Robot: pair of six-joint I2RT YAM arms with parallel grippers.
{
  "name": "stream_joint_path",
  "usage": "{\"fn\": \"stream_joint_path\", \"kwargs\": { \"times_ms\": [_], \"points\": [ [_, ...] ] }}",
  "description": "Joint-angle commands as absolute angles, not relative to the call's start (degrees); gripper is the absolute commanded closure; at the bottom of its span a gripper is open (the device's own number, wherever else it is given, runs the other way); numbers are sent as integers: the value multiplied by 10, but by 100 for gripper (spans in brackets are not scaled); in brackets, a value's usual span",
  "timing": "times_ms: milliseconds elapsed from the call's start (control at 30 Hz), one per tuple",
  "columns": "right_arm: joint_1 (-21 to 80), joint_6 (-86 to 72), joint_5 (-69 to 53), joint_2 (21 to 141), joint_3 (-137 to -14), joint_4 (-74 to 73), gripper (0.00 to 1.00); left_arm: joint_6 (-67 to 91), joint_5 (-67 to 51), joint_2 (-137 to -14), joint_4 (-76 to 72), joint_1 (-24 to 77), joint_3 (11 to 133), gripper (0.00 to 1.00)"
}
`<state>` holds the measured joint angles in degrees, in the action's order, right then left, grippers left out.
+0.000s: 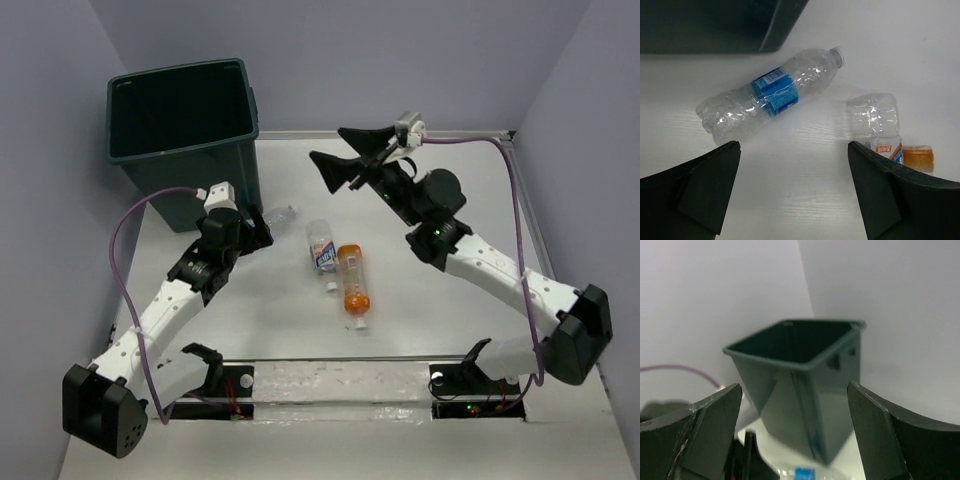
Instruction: Put the plastic bottles in the bin
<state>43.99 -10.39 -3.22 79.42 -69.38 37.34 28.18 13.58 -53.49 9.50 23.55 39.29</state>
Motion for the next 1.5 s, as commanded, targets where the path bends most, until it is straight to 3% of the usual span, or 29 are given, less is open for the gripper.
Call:
{"fn": "stream_joint_path", "kwargs": {
  "times_ms": [0,200,400,1000,1100,1133,1433,1467],
  "points": [
    [402,-205,-4,715,-527,351,9,162,126,-619,126,238,481,1],
    [347,-279,17,605,-369,307,8,-18,81,-731,109,257,554,1],
    [340,-301,18,546,-277,296,8,-59,111,-788,62,261,555,1],
    [353,-328,10,660,-322,152,2,-79,130,-945,48,262,605,1],
    [368,-323,11,709,-341,133,1,-77,124,-974,59,261,617,8],
    [378,-323,12,729,-345,133,1,-76,121,-986,61,261,620,15],
    [402,-308,11,812,-388,113,0,-61,112,-992,98,277,618,35],
    [402,-306,12,817,-392,111,1,-58,113,-990,104,284,617,41]
  ]
}}
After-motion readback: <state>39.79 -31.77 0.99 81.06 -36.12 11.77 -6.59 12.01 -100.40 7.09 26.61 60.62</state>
